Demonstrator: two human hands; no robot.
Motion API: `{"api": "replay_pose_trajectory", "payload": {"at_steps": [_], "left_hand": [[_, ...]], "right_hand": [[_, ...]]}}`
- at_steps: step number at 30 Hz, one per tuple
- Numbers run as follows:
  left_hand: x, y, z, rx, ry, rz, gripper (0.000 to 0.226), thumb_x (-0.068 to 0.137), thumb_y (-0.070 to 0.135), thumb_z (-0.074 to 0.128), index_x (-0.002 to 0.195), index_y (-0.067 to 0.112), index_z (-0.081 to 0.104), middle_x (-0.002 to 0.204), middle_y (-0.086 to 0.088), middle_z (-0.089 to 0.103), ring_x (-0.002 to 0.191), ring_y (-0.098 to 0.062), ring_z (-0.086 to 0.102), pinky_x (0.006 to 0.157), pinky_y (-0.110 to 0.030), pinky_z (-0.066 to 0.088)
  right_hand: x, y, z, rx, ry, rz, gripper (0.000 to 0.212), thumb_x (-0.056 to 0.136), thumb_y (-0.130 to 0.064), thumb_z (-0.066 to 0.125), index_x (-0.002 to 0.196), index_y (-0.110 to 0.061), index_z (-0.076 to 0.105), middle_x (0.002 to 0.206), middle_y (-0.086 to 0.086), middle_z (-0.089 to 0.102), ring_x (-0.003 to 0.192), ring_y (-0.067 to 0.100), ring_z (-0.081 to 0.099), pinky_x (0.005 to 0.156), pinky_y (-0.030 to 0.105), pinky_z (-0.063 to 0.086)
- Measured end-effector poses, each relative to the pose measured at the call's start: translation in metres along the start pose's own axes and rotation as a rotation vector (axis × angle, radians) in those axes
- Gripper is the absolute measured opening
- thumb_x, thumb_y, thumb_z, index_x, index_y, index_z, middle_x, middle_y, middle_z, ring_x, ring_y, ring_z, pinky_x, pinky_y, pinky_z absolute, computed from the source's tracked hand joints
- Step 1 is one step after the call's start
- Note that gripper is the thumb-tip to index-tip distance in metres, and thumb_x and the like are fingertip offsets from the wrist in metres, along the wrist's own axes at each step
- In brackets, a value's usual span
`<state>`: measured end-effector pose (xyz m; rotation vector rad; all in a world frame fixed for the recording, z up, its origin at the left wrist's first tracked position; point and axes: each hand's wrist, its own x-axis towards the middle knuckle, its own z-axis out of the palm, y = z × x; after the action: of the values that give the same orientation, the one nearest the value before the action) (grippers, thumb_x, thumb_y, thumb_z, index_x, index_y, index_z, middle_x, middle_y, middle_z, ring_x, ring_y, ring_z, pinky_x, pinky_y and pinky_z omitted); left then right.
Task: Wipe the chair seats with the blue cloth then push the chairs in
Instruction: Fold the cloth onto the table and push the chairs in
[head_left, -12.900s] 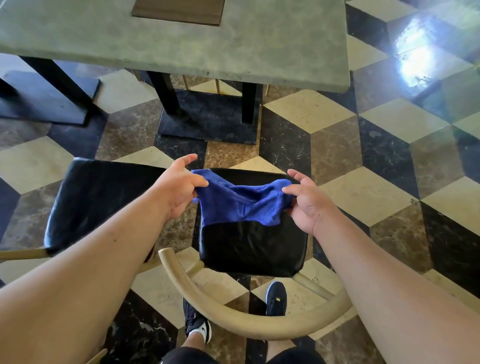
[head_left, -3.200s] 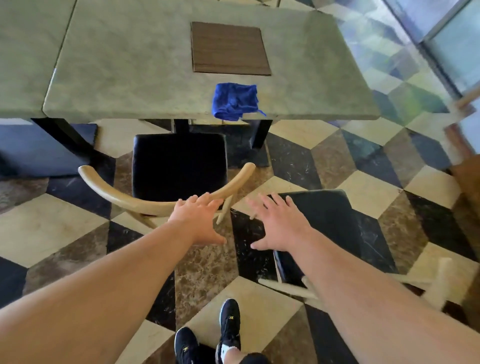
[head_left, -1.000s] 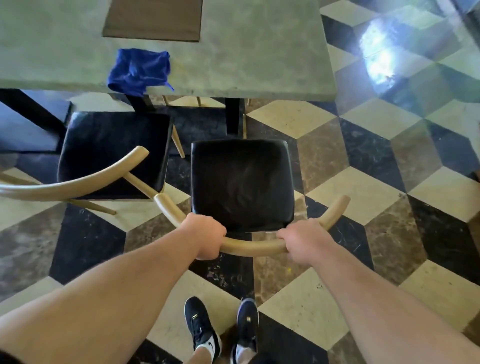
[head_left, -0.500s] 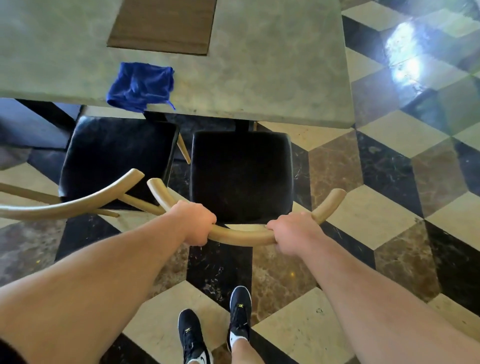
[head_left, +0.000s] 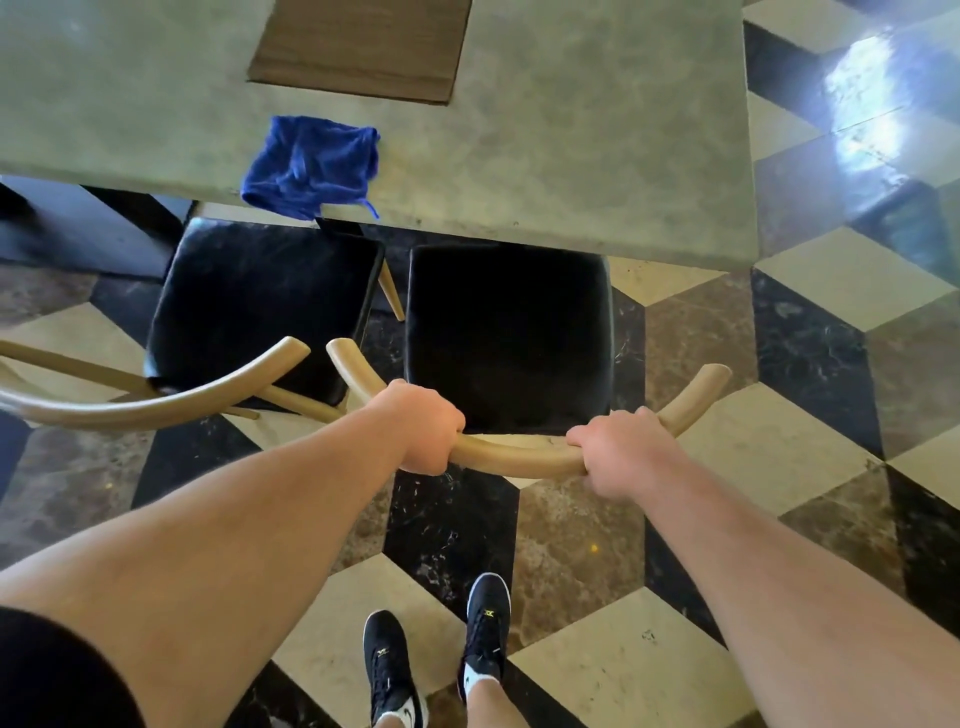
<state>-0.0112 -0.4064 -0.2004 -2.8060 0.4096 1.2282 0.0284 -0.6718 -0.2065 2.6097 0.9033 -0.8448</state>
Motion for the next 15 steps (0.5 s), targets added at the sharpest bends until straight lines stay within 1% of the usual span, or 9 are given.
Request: {"api": "replay_pose_trajectory", "payload": {"at_steps": [2,4,5,6,8,10,12,14,15], "left_hand": [[-0.005,0.001,0.003,0.004,0.077,-0.022,0.024,0.087,0.043,0.072,0.107,0.035,0.062,0.085,0.01,0.06,0.079,-0.014,0.058,0.078,-0.039,0.038],[-0.013,-0.005,0.007,0.002,0.151,-0.045,0.032,0.086,0.051,0.073,0.111,0.034,0.062,0.089,0.01,0.06,0.087,-0.017,0.058,0.083,-0.04,0.04],[-0.019,-0.012,0.009,0.008,0.182,-0.047,0.035,0.087,0.054,0.072,0.114,0.033,0.063,0.094,0.009,0.062,0.094,-0.018,0.06,0.089,-0.042,0.043],[-0.025,-0.022,0.012,0.026,0.21,-0.041,0.039,0.088,0.056,0.071,0.118,0.032,0.064,0.101,0.009,0.065,0.102,-0.02,0.062,0.1,-0.045,0.043],[-0.035,-0.046,0.017,0.072,0.26,-0.02,0.045,0.092,0.057,0.066,0.129,0.032,0.063,0.12,0.007,0.068,0.122,-0.022,0.059,0.119,-0.05,0.034],[-0.044,-0.071,0.021,0.08,0.311,-0.01,0.048,0.097,0.053,0.06,0.14,0.032,0.058,0.138,0.006,0.063,0.137,-0.022,0.051,0.125,-0.055,0.026],[-0.053,-0.093,0.025,0.041,0.37,-0.013,0.053,0.1,0.049,0.059,0.15,0.035,0.05,0.155,0.005,0.053,0.15,-0.022,0.039,0.127,-0.059,0.018],[-0.064,-0.116,0.03,-0.011,0.453,-0.059,0.067,0.097,0.048,0.063,0.159,0.032,0.04,0.166,0.001,0.04,0.156,-0.024,0.029,0.129,-0.058,0.014],[-0.072,-0.129,0.033,-0.041,0.482,-0.112,0.075,0.095,0.048,0.064,0.162,0.03,0.034,0.17,-0.001,0.035,0.157,-0.026,0.028,0.129,-0.056,0.016]], "right_hand": [[0.001,-0.001,-0.001,0.022,-0.027,0.006,0.019,0.085,-0.042,0.072,0.093,-0.042,0.055,0.077,-0.014,0.057,0.072,0.011,0.056,0.097,0.046,0.047],[0.001,-0.002,-0.006,0.047,-0.09,0.019,0.023,0.079,-0.051,0.07,0.092,-0.042,0.054,0.078,-0.015,0.057,0.07,0.007,0.055,0.094,0.045,0.05],[0.001,-0.005,-0.009,0.066,-0.123,0.027,0.027,0.075,-0.056,0.068,0.094,-0.042,0.055,0.079,-0.015,0.058,0.07,0.006,0.055,0.089,0.042,0.05],[0.001,-0.009,-0.012,0.093,-0.145,0.033,0.032,0.072,-0.06,0.067,0.096,-0.043,0.055,0.08,-0.016,0.058,0.07,0.006,0.056,0.081,0.039,0.05],[0.003,-0.028,-0.017,0.179,-0.148,0.028,0.043,0.068,-0.065,0.064,0.105,-0.043,0.056,0.084,-0.017,0.058,0.071,0.007,0.058,0.065,0.03,0.049],[0.011,-0.061,-0.023,0.253,-0.103,-0.017,0.052,0.072,-0.066,0.062,0.117,-0.042,0.055,0.089,-0.018,0.057,0.073,0.008,0.06,0.06,0.028,0.051],[0.024,-0.103,-0.029,0.305,-0.014,-0.048,0.055,0.08,-0.063,0.063,0.128,-0.04,0.049,0.094,-0.016,0.057,0.076,0.009,0.061,0.063,0.03,0.056],[0.041,-0.144,-0.036,0.352,0.077,-0.023,0.052,0.088,-0.059,0.064,0.13,-0.037,0.043,0.095,-0.012,0.058,0.074,0.011,0.062,0.062,0.034,0.057],[0.049,-0.163,-0.04,0.369,0.115,0.006,0.049,0.091,-0.058,0.063,0.129,-0.034,0.042,0.094,-0.009,0.058,0.072,0.012,0.062,0.059,0.034,0.056]]}}
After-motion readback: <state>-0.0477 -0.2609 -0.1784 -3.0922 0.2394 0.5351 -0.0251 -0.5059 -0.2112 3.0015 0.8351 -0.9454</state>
